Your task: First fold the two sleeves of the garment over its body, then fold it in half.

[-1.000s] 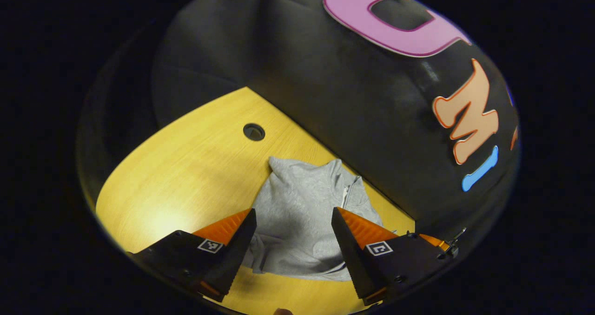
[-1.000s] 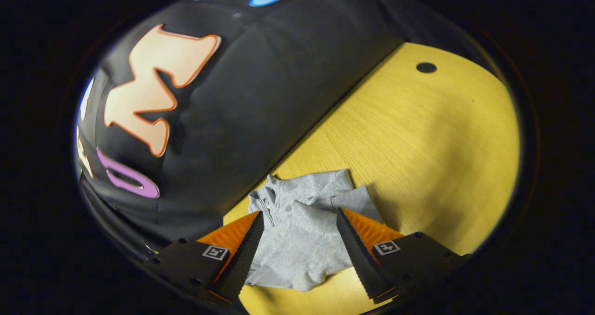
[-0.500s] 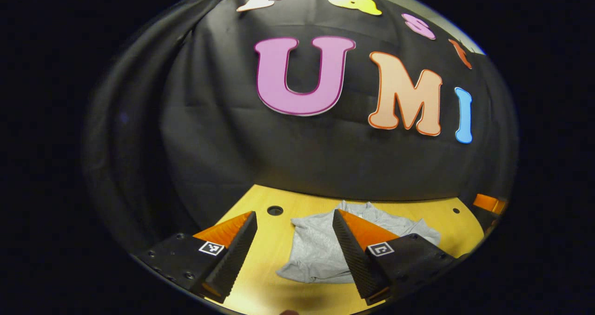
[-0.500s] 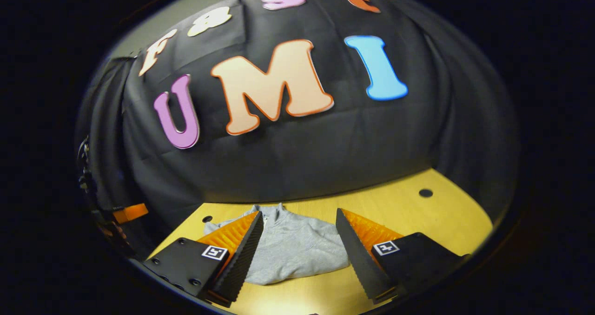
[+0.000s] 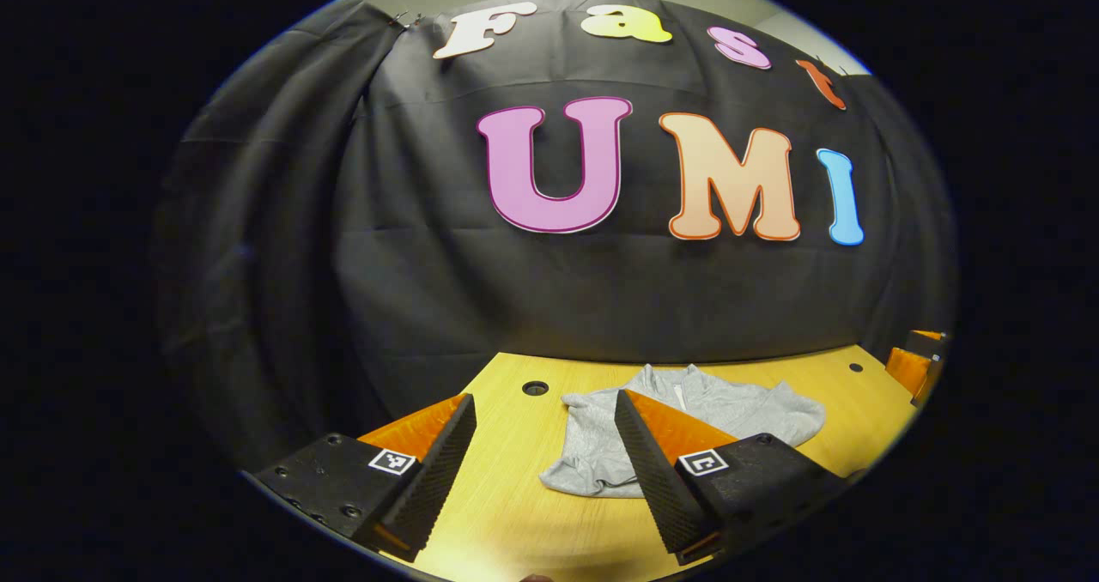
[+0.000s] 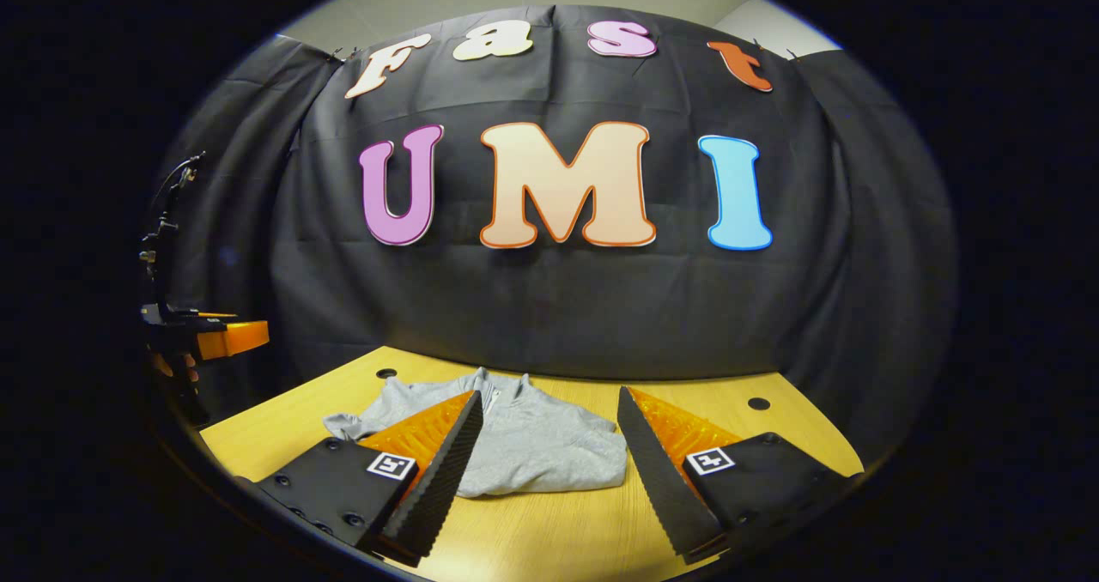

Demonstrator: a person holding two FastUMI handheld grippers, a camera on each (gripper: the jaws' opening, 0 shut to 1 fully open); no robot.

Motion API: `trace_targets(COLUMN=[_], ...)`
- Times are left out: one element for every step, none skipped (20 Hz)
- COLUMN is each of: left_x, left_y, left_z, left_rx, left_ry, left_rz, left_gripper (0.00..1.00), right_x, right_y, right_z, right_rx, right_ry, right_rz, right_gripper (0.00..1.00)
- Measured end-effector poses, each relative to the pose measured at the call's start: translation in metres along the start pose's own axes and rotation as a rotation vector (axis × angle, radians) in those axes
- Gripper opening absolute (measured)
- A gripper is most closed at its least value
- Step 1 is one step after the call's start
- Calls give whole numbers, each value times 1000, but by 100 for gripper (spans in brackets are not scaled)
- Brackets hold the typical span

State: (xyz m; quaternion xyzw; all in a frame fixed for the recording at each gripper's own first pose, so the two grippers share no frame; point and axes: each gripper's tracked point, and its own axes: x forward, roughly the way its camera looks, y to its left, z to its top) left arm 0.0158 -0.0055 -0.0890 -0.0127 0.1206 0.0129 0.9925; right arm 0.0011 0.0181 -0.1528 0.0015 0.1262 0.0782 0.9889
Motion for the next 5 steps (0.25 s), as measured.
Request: trace_targets(left_x=[-1,-2,-2,-2,-2], left_y=[-1,-2,-2,-3,-3], left_z=[0,-2,0,3,5], left_rx=[16,24,28,30,34], left_ry=[1,12,10,8,-1], left_rz=[-5,-8,-8,-7,-7], left_gripper=[95,94,95,95,95], right_x=[0,-2,-1,0,1], right_y=[-1,-2,-3,-5,-6], right_z=[-3,-4,-3,0,3], right_rx=[-1,3,11,21,34], right_ry=[13,23,22,11,1], right_rz=[-5,-7,-15,-24,-29], right_gripper=[98,97,97,97,97])
